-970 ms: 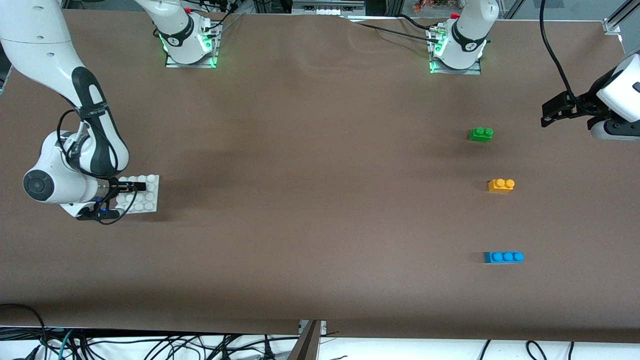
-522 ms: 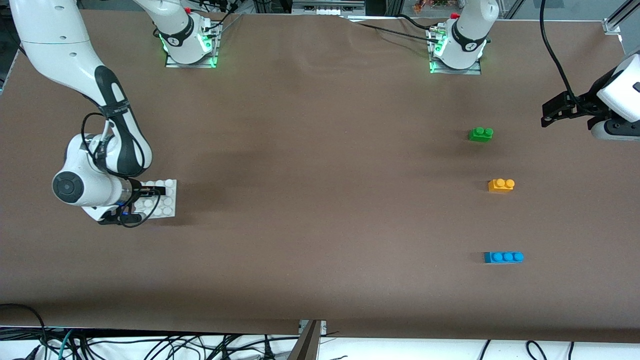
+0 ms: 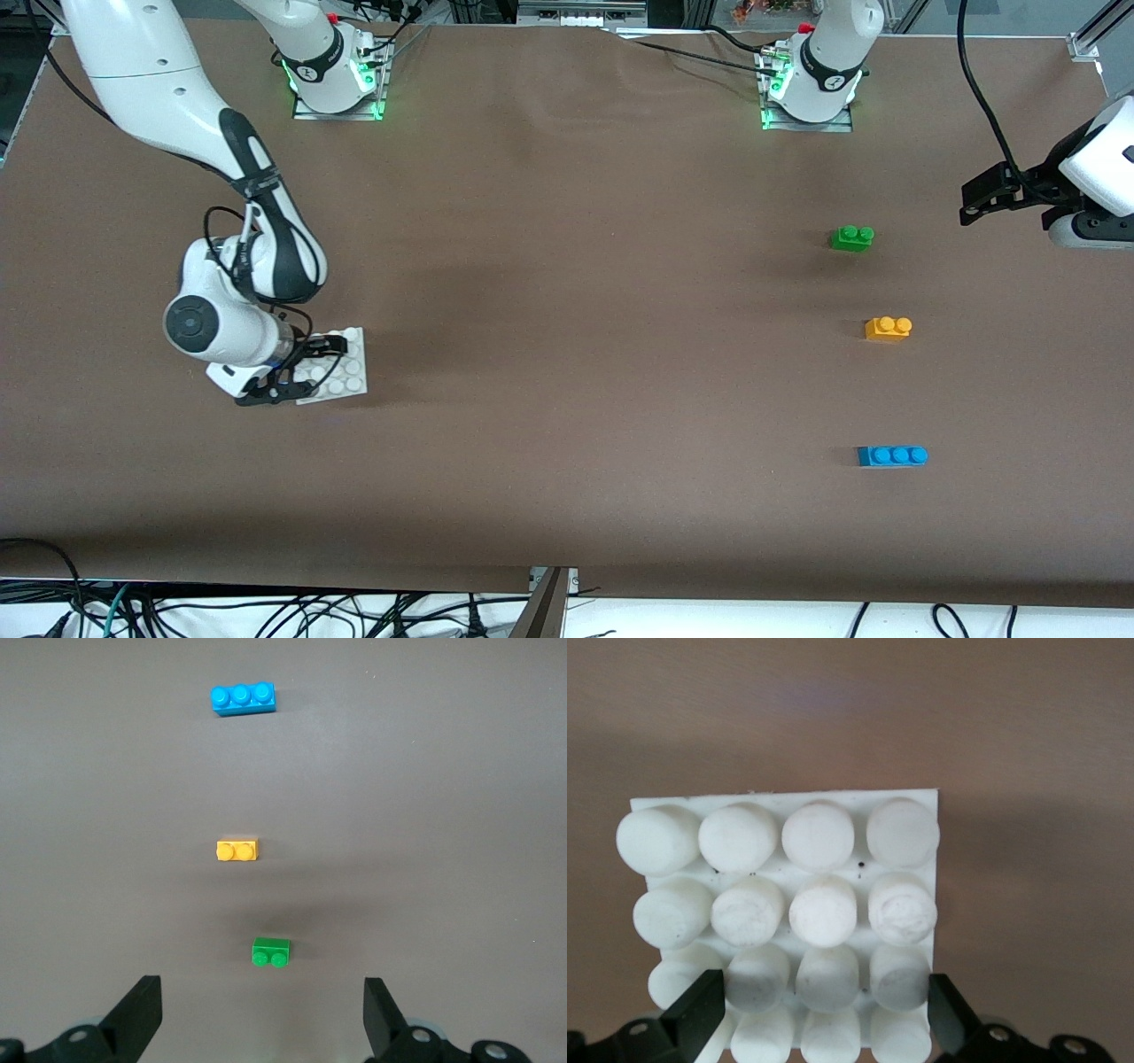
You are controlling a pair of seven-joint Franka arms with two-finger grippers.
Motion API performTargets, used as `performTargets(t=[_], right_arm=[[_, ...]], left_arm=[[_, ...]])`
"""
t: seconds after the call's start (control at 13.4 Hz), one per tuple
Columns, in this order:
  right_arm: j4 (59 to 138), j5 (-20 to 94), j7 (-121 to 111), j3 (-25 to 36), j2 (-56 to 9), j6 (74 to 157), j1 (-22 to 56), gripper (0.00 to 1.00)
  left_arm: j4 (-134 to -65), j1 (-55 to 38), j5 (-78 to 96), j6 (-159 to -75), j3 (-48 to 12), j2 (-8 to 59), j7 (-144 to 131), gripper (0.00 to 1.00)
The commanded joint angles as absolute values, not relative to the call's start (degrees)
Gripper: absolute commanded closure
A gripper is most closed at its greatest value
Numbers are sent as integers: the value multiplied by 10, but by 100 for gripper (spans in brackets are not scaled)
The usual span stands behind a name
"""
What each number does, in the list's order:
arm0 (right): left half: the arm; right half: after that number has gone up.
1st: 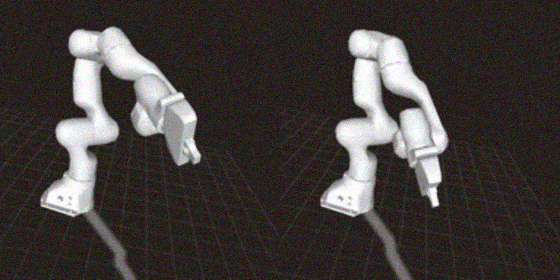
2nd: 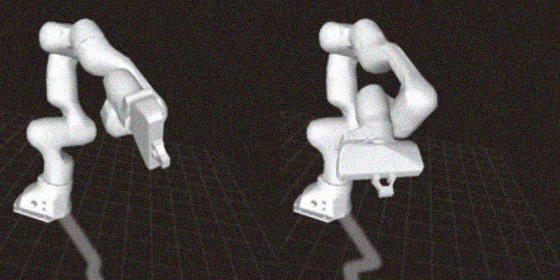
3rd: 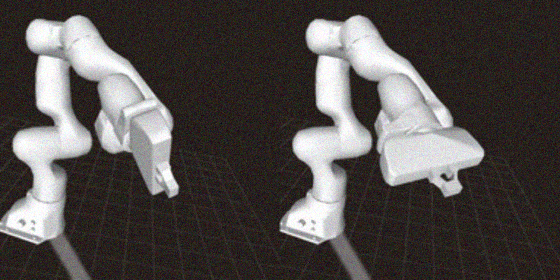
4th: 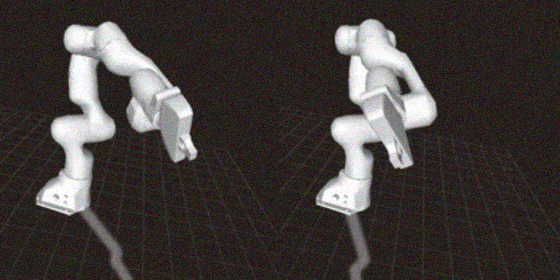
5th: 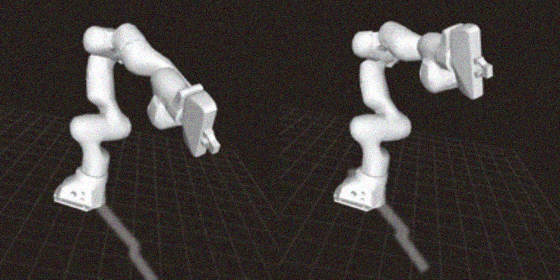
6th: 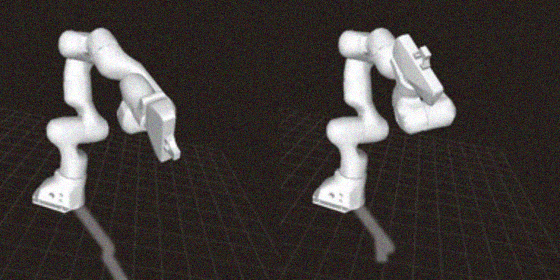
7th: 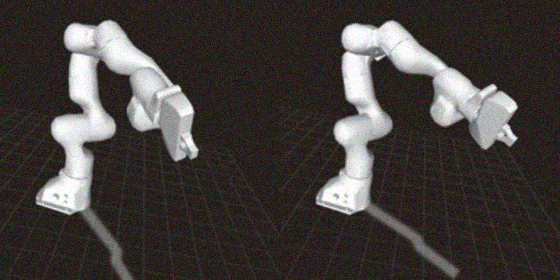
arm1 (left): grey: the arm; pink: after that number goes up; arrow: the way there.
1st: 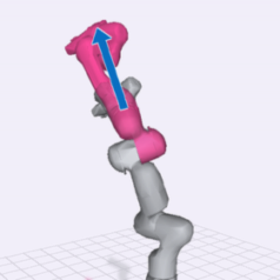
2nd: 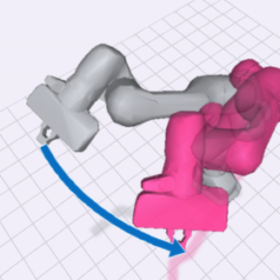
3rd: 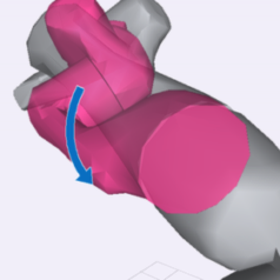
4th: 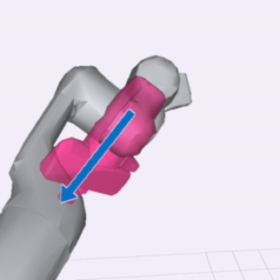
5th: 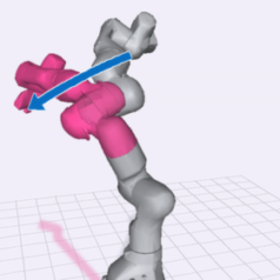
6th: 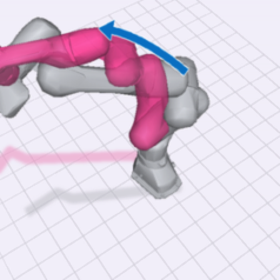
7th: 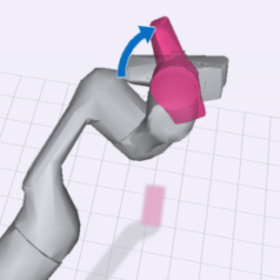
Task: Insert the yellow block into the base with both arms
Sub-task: 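Slide the white base plate with the right gripper toward the table middle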
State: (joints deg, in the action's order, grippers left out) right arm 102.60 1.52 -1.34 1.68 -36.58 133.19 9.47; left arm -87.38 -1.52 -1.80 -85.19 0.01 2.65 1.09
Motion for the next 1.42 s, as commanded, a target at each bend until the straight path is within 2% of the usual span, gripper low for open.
performTargets(t=[0.0, 0.6, 1.34], right_arm=[[1018, 37, 53, 7, -422, 1385, 144, 0], [970, 38, 202, 7, -445, 1388, 241, 0], [894, 37, 297, 7, -482, 1388, 316, 0]], left_arm=[[-864, -15, -40, -841, -2, 28, 18, 0], [-863, -15, -40, -841, -4, 28, 18, 0], [-863, -15, -40, -841, -4, 28, 18, 0]])
